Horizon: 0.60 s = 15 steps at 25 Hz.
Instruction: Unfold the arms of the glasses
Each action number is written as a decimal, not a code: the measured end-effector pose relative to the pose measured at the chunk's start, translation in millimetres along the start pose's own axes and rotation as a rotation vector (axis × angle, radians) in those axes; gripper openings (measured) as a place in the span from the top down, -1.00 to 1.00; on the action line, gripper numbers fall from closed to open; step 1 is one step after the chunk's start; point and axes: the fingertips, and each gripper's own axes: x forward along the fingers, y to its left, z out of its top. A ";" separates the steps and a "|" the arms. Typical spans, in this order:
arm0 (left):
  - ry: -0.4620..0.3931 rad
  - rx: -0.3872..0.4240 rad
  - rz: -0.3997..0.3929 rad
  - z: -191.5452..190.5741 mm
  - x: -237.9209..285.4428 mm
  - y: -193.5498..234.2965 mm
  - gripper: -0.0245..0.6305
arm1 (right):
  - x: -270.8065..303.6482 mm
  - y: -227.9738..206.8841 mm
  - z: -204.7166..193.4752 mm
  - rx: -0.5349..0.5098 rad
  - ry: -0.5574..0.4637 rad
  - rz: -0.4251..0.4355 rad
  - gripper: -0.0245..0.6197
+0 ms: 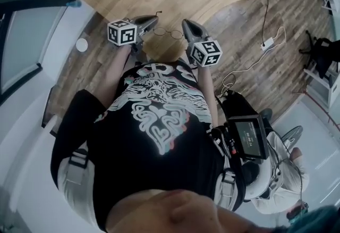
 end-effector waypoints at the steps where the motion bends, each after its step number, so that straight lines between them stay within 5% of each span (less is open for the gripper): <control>1: 0.001 -0.004 -0.002 -0.9 0.8 -0.1 0.95 | -0.2 -0.6 -1.0 0.002 0.002 -0.005 0.93; 15: 0.023 0.011 0.002 -1.3 3.6 1.5 0.94 | 1.1 -3.8 -4.7 0.001 0.007 -0.008 0.93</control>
